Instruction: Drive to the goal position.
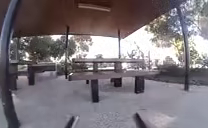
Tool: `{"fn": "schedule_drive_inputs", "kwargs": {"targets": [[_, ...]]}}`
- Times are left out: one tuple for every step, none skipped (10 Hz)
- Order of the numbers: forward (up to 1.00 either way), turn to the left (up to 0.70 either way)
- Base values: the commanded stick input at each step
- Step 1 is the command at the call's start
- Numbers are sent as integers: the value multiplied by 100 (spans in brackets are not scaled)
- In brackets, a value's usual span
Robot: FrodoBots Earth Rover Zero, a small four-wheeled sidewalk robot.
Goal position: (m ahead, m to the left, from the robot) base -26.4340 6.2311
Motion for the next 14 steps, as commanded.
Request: {"fn": "schedule_drive_inputs", "kwargs": {"targets": [[0, 70], [0, 70], [0, 70], [0, 70], [0, 70], [0, 70], [0, 70], [0, 70], [0, 70], [0, 70], [0, 70], [0, 70], [0, 70], [0, 70]]}}
